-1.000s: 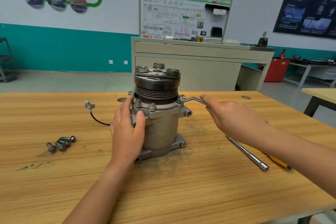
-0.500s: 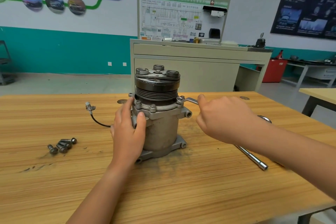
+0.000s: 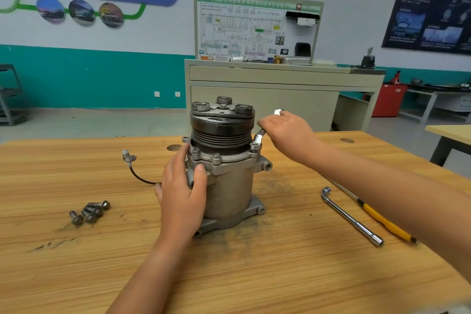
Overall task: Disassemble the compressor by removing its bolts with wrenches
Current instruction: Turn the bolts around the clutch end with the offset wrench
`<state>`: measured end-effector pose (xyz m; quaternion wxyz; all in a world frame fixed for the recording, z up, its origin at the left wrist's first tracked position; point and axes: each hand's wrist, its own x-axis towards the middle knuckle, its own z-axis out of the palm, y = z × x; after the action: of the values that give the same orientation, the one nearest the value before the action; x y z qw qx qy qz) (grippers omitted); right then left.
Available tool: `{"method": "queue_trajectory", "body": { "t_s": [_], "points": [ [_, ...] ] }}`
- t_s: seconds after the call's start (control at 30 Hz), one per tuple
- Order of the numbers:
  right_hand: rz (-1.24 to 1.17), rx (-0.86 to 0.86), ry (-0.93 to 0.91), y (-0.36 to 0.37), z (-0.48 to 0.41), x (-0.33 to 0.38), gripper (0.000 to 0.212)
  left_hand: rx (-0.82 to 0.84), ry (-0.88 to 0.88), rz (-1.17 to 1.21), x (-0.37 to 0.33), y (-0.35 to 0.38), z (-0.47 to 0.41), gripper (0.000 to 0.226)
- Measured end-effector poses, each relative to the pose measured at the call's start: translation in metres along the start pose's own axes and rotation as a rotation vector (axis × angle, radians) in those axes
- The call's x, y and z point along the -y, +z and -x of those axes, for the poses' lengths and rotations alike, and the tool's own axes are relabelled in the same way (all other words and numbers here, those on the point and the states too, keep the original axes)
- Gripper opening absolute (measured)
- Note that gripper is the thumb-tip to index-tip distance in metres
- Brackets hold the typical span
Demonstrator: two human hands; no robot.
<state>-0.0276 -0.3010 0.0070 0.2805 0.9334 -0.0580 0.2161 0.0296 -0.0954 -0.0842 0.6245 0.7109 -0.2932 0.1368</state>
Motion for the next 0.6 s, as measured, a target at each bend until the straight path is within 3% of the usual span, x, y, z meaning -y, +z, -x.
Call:
{"method": "queue_trajectory", "body": {
  "t_s": [0.13, 0.23, 0.33, 0.6],
  "points": [
    [-0.232, -0.253, 0.11, 0.0, 0.017, 0.002, 0.027, 0.0, -0.006, 0.015, -0.001, 0.001, 0.0, 0.04],
    [-0.386, -0.33, 0.204, -0.014, 0.047, 0.005, 0.03, -0.029, 0.009, -0.002, 0.001, 0.002, -0.001, 0.044],
    [-0.343, -0.275, 0.174, -0.025, 0.076, 0.005, 0.042, -0.072, 0.011, -0.038, 0.002, 0.004, -0.001, 0.056],
    [-0.165, 0.146, 0.158, -0.052, 0.088, 0.017, 0.054, -0.084, 0.009, -0.038, 0.001, 0.005, 0.001, 0.059]
  ]
}}
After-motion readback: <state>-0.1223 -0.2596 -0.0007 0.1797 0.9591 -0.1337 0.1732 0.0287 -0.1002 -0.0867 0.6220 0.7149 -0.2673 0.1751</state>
